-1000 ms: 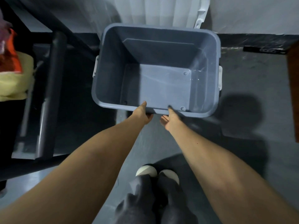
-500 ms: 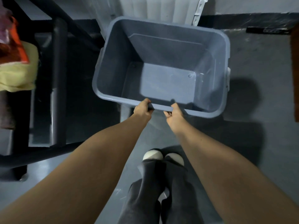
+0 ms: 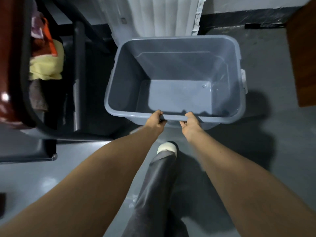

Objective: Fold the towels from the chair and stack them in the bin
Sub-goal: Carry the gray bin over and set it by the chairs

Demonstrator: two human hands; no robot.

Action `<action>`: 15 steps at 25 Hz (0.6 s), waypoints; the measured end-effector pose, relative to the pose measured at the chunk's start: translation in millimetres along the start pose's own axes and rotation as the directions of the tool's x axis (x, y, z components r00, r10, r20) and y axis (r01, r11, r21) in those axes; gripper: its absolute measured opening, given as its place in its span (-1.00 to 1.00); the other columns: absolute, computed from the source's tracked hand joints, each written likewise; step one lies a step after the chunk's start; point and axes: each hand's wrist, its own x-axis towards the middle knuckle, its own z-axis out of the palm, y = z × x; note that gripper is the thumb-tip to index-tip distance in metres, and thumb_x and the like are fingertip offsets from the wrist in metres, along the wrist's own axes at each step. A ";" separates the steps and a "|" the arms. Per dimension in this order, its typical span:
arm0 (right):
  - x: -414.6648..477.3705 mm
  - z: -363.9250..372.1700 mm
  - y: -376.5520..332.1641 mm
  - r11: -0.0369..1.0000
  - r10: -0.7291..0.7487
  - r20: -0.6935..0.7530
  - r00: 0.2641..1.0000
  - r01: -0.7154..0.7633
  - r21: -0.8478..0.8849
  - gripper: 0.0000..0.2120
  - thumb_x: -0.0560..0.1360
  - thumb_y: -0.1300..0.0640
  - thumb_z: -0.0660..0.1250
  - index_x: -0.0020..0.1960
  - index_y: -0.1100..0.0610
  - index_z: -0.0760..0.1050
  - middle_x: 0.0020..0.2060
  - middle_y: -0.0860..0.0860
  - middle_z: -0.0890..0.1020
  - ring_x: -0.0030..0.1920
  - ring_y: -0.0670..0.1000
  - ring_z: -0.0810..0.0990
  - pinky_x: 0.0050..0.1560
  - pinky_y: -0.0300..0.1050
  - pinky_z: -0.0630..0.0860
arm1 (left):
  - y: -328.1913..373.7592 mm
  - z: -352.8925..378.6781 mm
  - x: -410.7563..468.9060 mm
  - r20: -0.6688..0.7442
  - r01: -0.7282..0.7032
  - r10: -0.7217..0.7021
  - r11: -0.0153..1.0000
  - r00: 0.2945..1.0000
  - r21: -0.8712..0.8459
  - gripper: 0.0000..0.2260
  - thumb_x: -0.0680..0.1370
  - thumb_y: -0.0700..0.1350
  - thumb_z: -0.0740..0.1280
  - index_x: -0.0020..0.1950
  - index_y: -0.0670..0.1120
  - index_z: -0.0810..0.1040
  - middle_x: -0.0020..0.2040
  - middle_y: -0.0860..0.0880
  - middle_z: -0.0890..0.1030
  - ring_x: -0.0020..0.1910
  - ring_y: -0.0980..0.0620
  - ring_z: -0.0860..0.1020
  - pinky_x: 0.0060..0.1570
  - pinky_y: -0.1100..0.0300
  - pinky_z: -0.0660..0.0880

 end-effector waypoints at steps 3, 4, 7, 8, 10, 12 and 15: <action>-28.4 -38.8 17.4 1.000 -0.010 -0.001 1.000 0.010 0.022 -0.81 0.51 0.29 0.29 -0.21 0.15 0.32 -0.02 0.06 0.46 0.03 -0.01 0.45 0.03 -0.14 0.50 | -27.1 -31.6 -22.5 0.062 -0.018 0.015 0.999 0.998 0.047 -0.78 0.57 -0.31 0.17 -0.28 -0.18 0.31 -0.26 -0.10 0.37 -0.27 0.04 0.38 0.05 0.25 0.38; -33.9 -54.6 25.0 0.999 -0.034 -0.013 0.999 0.034 0.015 -0.79 0.51 0.29 0.28 -0.23 0.13 0.30 -0.06 0.05 0.45 0.02 -0.02 0.45 0.01 -0.17 0.50 | -36.6 -45.0 -28.6 0.072 -0.013 0.009 0.998 0.997 0.056 -0.77 0.57 -0.31 0.16 -0.29 -0.18 0.31 -0.27 -0.10 0.36 -0.28 0.04 0.38 0.01 0.24 0.40; -60.3 -100.9 53.1 0.999 -0.048 -0.005 0.999 0.048 -0.023 -0.92 0.52 0.28 0.25 -0.11 0.18 0.36 -0.13 0.03 0.44 -0.08 -0.04 0.47 -0.04 -0.30 0.54 | -65.7 -85.6 -43.7 0.111 -0.017 0.000 0.988 0.994 0.153 -0.75 0.57 -0.29 0.14 -0.31 -0.16 0.32 -0.31 -0.08 0.35 -0.31 0.05 0.38 -0.21 0.22 0.42; -67.1 -115.7 62.8 0.998 -0.055 -0.017 0.998 0.055 -0.006 -0.93 0.52 0.28 0.25 -0.10 0.18 0.36 -0.12 0.03 0.45 -0.09 -0.04 0.48 0.04 -0.24 0.55 | -74.9 -98.8 -48.1 0.111 -0.022 0.001 0.982 0.994 0.190 -0.76 0.56 -0.28 0.14 -0.31 -0.15 0.32 -0.31 -0.08 0.35 -0.31 0.06 0.37 -0.24 0.26 0.40; -73.0 -140.2 81.1 0.999 -0.050 -0.025 0.998 0.050 0.006 -0.86 0.52 0.28 0.22 -0.19 0.13 0.34 -0.04 0.05 0.46 -0.11 -0.04 0.48 0.13 -0.13 0.51 | -92.1 -121.4 -55.3 0.062 0.013 -0.027 0.977 0.998 0.213 -0.77 0.55 -0.27 0.16 -0.32 -0.14 0.33 -0.31 -0.09 0.34 -0.33 0.05 0.37 -0.29 0.25 0.39; -80.1 -156.6 100.7 0.999 -0.054 -0.041 0.998 0.054 -0.007 -0.82 0.53 0.25 0.21 -0.22 0.11 0.31 0.02 0.05 0.44 -0.09 -0.05 0.48 0.10 -0.17 0.48 | -102.2 -144.6 -63.5 0.048 0.020 -0.031 0.976 0.998 0.216 -0.77 0.54 -0.30 0.17 -0.32 -0.16 0.33 -0.31 -0.11 0.35 -0.31 0.04 0.37 -0.29 0.23 0.41; -97.9 -179.2 132.8 0.999 -0.039 -0.073 0.997 0.038 -0.002 -0.82 0.54 0.23 0.20 -0.23 0.11 0.29 0.04 0.06 0.41 -0.23 -0.09 0.45 0.11 -0.19 0.47 | -108.8 -177.2 -86.3 0.062 0.042 -0.057 0.974 0.996 0.222 -0.75 0.57 -0.33 0.13 -0.32 -0.19 0.31 -0.31 -0.13 0.36 -0.32 0.01 0.36 -0.27 0.21 0.42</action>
